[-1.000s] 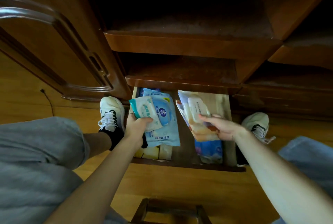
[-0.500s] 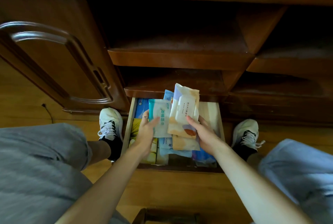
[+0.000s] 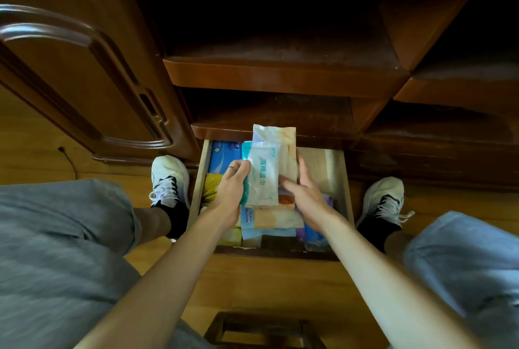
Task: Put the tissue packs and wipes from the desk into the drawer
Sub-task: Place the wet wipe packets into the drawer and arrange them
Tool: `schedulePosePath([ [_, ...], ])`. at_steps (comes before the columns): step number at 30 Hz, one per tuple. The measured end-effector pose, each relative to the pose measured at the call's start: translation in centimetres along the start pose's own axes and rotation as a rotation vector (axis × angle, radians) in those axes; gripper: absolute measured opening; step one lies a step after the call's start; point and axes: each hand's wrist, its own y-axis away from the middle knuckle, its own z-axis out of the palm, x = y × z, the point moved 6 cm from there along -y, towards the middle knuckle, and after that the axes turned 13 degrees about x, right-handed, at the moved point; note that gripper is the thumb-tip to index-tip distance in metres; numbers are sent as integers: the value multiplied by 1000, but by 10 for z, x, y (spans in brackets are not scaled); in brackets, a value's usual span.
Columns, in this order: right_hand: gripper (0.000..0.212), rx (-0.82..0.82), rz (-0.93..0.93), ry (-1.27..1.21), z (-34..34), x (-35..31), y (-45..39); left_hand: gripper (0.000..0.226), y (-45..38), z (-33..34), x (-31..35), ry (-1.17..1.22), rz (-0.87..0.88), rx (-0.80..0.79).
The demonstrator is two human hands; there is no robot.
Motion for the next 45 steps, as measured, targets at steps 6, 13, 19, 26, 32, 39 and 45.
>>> schedulePosePath([
  [6, 47, 81, -1, -64, 6, -11, 4, 17, 7, 4, -1, 180, -133, -94],
  [13, 40, 159, -35, -86, 9, -22, 12, 18, 12, 7, 0, 145, -11, -66],
  [19, 51, 115, -131, -39, 11, -30, 18, 49, 13, 7, -11, 93, -107, -99],
  [26, 29, 224, -135, 48, 10, -21, 23, 51, 12, 5, -29, -69, -146, -65],
  [32, 39, 178, -386, 388, 10, -26, 29, 48, 10, 6, -28, -35, -145, -24],
  [39, 29, 286, -355, 232, -4, -19, 29, 53, 20, 25, -43, -48, -228, -156],
  [45, 35, 288, -310, 341, -12, -18, 20, 52, 17, 28, -43, -94, -123, -244],
])
